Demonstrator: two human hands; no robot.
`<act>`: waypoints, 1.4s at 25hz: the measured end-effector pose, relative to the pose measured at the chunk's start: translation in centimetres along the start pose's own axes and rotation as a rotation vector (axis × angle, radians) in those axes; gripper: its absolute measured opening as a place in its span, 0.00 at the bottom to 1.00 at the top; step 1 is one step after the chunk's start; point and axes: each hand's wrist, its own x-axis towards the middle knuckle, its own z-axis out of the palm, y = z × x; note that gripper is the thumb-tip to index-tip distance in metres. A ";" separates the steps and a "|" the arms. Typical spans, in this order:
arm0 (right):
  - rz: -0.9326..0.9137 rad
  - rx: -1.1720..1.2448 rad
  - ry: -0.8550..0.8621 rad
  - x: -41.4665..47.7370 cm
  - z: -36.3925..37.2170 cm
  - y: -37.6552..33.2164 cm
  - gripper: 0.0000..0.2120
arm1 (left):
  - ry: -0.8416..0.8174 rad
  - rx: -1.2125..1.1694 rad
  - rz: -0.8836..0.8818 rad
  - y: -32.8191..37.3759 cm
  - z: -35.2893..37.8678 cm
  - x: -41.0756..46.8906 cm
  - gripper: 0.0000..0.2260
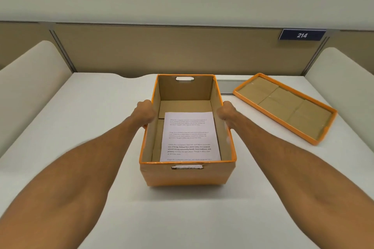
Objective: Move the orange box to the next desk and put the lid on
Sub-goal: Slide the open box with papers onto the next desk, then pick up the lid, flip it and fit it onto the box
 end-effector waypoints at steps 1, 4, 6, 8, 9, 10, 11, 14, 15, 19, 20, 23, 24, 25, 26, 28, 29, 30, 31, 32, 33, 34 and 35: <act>0.006 0.004 -0.012 0.0 0.1 0.1 0.08 | -0.007 -0.001 0.006 0.0 -0.1 0.1 0.10; 0.014 0.019 -0.042 0.3 0.5 0.1 0.11 | -0.008 0.040 0.018 -0.1 -0.3 0.2 0.11; 0.002 -0.011 -0.037 0.3 0.6 -0.1 0.08 | -0.016 0.068 0.032 -0.2 -0.4 0.3 0.11; -0.008 -0.062 -0.019 0.6 0.7 -0.2 0.03 | -0.039 0.079 0.045 -0.4 -0.6 0.4 0.12; -0.015 -0.089 -0.015 0.6 0.7 -0.1 0.04 | -0.046 0.092 0.051 -0.5 -0.7 0.5 0.12; -0.027 -0.109 -0.011 0.6 0.7 -0.1 0.07 | -0.038 0.121 0.063 -0.4 -0.9 0.6 0.13; -0.039 -0.129 -0.005 0.4 0.7 -0.1 0.12 | -0.010 0.163 0.085 -0.3 -1.0 0.6 0.15; -0.104 -0.281 0.056 0.1 0.0 0.1 0.25 | 0.151 0.235 0.239 0.9 -1.3 1.1 0.21; -0.138 -0.339 0.102 0.1 -0.5 0.2 0.27 | 0.202 0.250 0.304 1.8 -1.5 1.3 0.21; -0.288 -0.535 0.323 0.3 -3.2 0.3 0.27 | 0.276 0.276 0.486 6.0 -1.6 2.1 0.23; -0.311 -0.577 0.369 0.3 -4.1 0.4 0.27 | 0.262 0.280 0.527 7.2 -1.5 2.2 0.24; -0.305 -0.635 0.472 0.0 -6.4 1.1 0.26 | 0.231 0.333 0.669 11.1 -0.8 1.7 0.24; -0.282 -0.652 0.493 -0.2 -7.1 1.5 0.27 | 0.236 0.351 0.729 12.4 -0.4 1.3 0.23; -0.253 -0.669 0.506 -0.4 -7.8 2.0 0.27 | 0.238 0.363 0.785 13.8 -0.1 0.9 0.23; -0.224 -0.679 0.508 -0.5 -8.5 2.6 0.27 | 0.233 0.368 0.824 15.1 0.3 0.4 0.22; -0.180 -0.677 0.512 -0.6 -9.8 3.6 0.29 | 0.205 0.369 0.867 17.7 1.1 -0.6 0.23; -0.165 -0.676 0.516 -0.6 -10.5 4.2 0.29 | 0.193 0.376 0.881 18.8 1.4 -1.0 0.25; -0.156 -0.679 0.530 -0.5 -11.3 5.0 0.30 | 0.191 0.386 0.900 20.0 1.9 -1.5 0.25; -0.146 -0.686 0.541 -0.4 -12.1 5.7 0.30 | 0.200 0.395 0.917 21.1 2.4 -1.8 0.26; -0.137 -0.692 0.553 -0.3 -12.9 6.5 0.30 | 0.214 0.398 0.930 22.2 3.0 -2.2 0.26; -0.125 -0.695 0.562 -0.1 -13.9 7.4 0.30 | 0.226 0.395 0.931 23.3 3.6 -2.6 0.26; -0.113 -0.701 0.571 0.2 -14.8 8.4 0.30 | 0.233 0.388 0.918 24.3 4.3 -3.0 0.26; -0.101 -0.715 0.580 0.6 -16.0 9.6 0.31 | 0.229 0.378 0.898 25.6 5.3 -3.4 0.26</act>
